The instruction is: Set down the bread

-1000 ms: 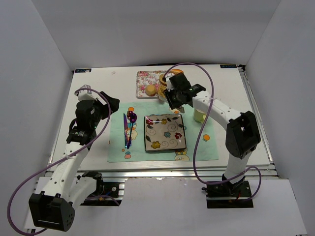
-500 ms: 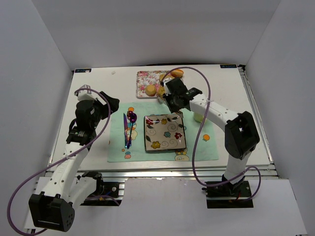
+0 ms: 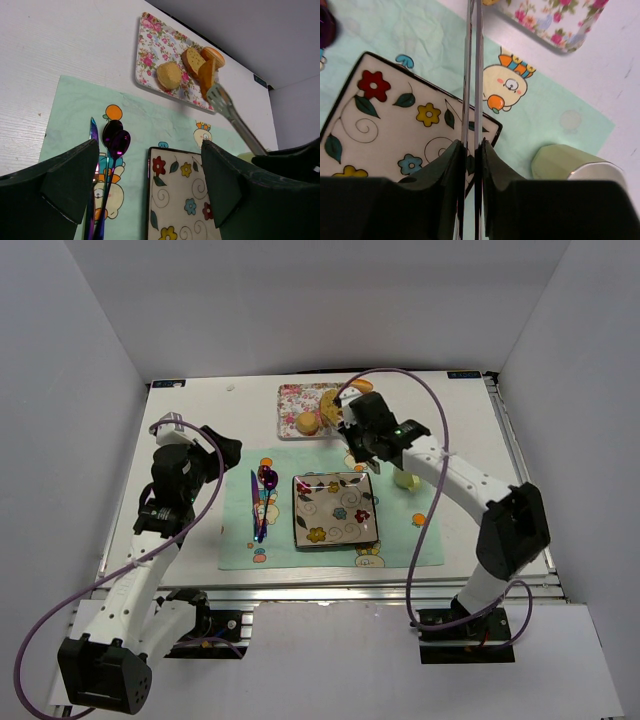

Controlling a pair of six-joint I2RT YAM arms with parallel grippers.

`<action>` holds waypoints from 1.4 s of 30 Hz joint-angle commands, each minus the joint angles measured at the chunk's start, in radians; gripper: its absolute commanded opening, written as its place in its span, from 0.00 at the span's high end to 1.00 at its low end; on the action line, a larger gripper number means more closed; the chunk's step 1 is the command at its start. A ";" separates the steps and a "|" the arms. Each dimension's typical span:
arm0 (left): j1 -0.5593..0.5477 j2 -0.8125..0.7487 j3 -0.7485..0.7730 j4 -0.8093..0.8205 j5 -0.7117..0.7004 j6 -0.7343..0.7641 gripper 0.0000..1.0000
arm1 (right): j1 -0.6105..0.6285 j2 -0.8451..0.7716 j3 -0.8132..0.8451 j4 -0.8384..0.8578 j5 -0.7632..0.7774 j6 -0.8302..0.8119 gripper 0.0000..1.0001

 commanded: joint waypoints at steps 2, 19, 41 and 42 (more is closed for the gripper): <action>-0.003 -0.020 -0.004 0.015 -0.002 -0.007 0.07 | -0.008 -0.149 -0.055 0.133 -0.046 -0.060 1.00; -0.004 -0.020 -0.036 0.071 0.017 -0.025 0.07 | -0.007 -0.629 -0.444 -0.288 -0.431 -0.743 1.00; -0.003 -0.025 -0.027 0.063 0.056 -0.025 0.07 | -0.008 -0.738 -0.498 -0.308 -0.518 -0.792 0.47; -0.003 -0.022 -0.025 0.060 0.056 -0.024 0.08 | -0.007 -0.747 -0.494 -0.307 -0.526 -0.788 0.49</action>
